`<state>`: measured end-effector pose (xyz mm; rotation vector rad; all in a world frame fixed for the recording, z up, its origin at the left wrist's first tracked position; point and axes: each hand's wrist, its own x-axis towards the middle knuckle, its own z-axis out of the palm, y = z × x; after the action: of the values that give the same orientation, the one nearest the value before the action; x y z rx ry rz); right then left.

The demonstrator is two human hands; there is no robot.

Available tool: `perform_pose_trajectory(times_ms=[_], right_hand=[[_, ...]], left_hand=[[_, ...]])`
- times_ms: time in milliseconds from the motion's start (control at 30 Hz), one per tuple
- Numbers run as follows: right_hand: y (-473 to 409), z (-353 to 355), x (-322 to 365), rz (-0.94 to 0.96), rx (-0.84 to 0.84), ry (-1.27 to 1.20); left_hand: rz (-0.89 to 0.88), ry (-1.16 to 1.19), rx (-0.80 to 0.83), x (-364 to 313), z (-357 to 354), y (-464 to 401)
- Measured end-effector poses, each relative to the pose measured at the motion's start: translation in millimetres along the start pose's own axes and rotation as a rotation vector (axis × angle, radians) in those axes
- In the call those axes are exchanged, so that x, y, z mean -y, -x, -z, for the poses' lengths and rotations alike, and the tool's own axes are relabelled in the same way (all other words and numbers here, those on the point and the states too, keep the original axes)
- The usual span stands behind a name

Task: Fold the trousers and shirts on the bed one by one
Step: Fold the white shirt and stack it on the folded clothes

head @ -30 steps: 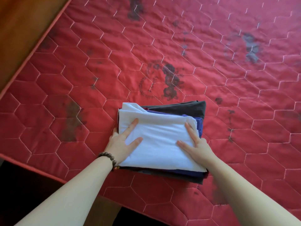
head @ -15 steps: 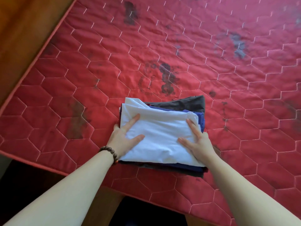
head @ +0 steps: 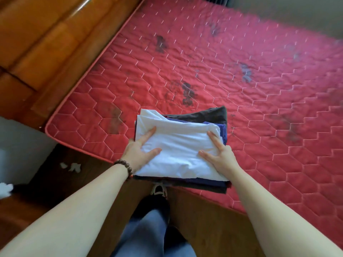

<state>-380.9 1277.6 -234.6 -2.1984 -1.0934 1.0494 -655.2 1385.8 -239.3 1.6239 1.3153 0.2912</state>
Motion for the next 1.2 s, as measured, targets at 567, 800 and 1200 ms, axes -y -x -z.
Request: perform_pose_trajectory(times_ms=[567,800,1200], right_hand=[[71,-38,185,0.236,0.143,0.091],[39,-122,262,0.265,0.212,0.141],[-41,-256,317,0.169,0.235,0.156]], left_hand=[[0.040,0.122,-0.326,1,155,129],[0.144,0.094,-0.390,63,235,116],[0.247,0.043,-0.285,188,319,24]])
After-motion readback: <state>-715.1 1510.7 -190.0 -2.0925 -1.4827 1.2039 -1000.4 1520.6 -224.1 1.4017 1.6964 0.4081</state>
